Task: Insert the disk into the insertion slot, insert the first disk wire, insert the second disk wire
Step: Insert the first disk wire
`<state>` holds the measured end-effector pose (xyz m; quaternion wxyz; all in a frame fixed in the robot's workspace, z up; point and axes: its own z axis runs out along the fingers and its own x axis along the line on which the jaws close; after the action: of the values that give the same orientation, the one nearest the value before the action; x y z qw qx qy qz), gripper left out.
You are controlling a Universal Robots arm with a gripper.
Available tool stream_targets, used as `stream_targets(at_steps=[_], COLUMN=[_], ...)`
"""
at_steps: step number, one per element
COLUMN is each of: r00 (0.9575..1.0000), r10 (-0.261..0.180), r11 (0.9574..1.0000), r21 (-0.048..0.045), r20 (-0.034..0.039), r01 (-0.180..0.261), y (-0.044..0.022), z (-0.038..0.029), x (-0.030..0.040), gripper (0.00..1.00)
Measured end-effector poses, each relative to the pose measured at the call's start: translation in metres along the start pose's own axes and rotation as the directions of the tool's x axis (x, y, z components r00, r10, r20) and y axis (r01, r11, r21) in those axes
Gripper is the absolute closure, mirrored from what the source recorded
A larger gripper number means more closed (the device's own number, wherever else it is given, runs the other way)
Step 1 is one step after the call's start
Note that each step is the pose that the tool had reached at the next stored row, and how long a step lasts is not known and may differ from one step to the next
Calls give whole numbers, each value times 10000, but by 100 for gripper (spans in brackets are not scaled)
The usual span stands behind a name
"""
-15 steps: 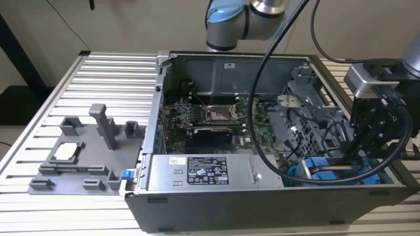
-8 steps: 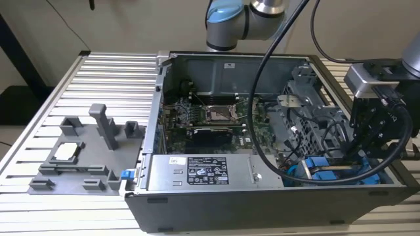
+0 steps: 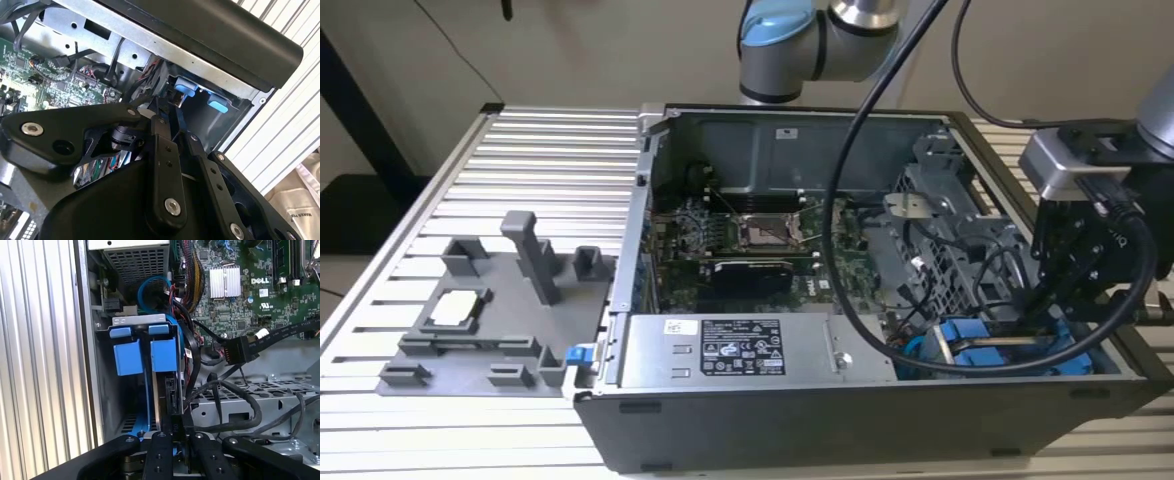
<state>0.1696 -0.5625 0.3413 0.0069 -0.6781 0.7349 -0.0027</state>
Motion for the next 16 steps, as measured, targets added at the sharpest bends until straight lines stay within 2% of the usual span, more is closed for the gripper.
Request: stream_targets(at_steps=[2,10,16], r00=[10000,10000,9998], r10=[-2,-44,-173], r11=[10000,10000,9998], r21=[29,43,56], r20=[20,23,24], r01=[2,44,173], y=[3,42,43], z=[0,4,40], x=[0,3,4], gripper=[81,81,81])
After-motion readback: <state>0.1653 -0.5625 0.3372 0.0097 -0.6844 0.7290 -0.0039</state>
